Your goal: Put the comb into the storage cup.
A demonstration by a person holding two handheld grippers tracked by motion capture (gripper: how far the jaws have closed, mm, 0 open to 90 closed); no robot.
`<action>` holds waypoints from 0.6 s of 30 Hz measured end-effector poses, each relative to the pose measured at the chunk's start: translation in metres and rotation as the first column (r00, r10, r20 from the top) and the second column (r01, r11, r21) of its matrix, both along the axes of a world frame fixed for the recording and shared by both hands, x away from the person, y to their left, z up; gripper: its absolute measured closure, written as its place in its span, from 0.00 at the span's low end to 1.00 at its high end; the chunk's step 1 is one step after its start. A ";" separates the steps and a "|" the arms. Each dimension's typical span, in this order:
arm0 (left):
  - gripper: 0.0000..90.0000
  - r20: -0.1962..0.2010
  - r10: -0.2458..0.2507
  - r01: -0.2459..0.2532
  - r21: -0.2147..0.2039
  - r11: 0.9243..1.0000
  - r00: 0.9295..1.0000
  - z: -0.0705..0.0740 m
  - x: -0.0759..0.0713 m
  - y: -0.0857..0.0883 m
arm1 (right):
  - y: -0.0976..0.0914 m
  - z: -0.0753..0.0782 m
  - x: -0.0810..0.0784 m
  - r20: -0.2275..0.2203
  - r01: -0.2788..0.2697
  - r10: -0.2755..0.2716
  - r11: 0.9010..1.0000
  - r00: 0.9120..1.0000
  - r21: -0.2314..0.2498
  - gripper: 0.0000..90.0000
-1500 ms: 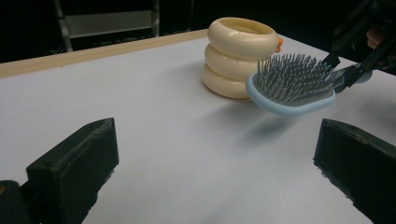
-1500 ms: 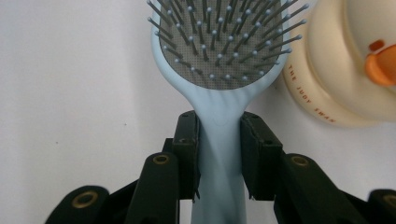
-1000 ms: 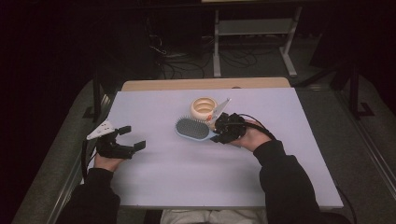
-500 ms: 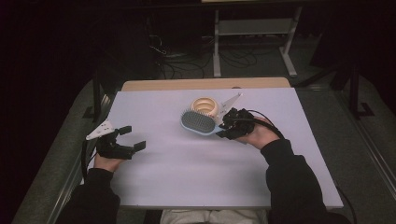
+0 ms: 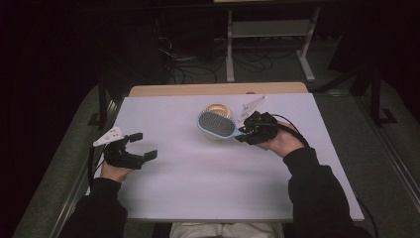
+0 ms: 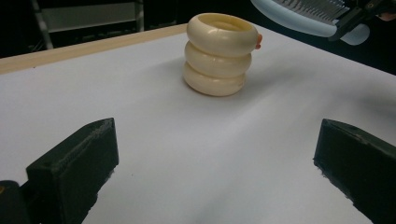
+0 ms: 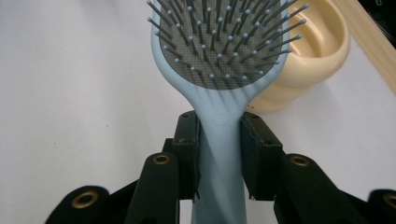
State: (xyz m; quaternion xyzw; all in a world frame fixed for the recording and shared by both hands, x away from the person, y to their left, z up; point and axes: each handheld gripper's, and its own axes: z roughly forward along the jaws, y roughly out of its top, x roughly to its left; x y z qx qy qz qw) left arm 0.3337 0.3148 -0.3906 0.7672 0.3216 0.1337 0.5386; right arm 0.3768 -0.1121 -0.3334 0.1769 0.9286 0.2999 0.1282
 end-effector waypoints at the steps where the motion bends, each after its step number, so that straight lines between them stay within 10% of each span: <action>1: 0.00 0.002 -0.002 0.002 -0.002 1.000 1.000 0.001 0.000 -0.001 | -0.001 0.001 0.000 0.003 0.002 -0.002 1.000 1.000 0.000 0.76; 9: 0.00 0.079 0.006 -0.007 0.017 1.000 0.997 0.019 -0.003 -0.013 | -0.012 0.006 -0.003 0.030 0.026 -0.026 1.000 0.999 0.015 0.76; 18: 0.00 0.068 -0.013 0.012 0.012 1.000 0.998 0.028 0.003 -0.026 | -0.021 0.011 -0.006 0.054 0.047 -0.048 0.998 0.997 0.029 0.76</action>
